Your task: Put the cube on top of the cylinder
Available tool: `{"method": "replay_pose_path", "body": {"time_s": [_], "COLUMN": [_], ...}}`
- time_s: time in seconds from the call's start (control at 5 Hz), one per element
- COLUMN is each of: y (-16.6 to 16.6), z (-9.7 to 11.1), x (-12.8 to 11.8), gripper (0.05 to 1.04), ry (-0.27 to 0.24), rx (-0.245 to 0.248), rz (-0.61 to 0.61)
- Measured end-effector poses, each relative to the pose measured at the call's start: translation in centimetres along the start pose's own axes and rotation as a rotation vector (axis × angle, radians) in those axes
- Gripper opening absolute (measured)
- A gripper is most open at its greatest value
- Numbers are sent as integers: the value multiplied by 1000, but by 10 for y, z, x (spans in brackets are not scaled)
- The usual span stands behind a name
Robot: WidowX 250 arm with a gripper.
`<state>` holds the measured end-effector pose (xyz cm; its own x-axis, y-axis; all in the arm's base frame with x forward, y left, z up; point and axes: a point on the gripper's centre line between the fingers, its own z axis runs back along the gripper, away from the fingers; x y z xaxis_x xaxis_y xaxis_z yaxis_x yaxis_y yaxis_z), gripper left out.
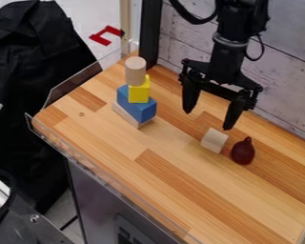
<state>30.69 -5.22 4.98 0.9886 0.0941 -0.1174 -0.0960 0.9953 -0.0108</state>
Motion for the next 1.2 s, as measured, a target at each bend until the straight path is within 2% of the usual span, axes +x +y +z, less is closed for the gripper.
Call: {"method": "replay_pose_path", "body": {"time_s": [0.4,0.8,1.2], "y": [0,-4,-5], "z": [-19,-34,-51], "x": [-3,1,3], "gripper": [999,999,999], "ry": [56,81,123], "rx": [-5,-27,-23], "rz": [10,15,-1]}}
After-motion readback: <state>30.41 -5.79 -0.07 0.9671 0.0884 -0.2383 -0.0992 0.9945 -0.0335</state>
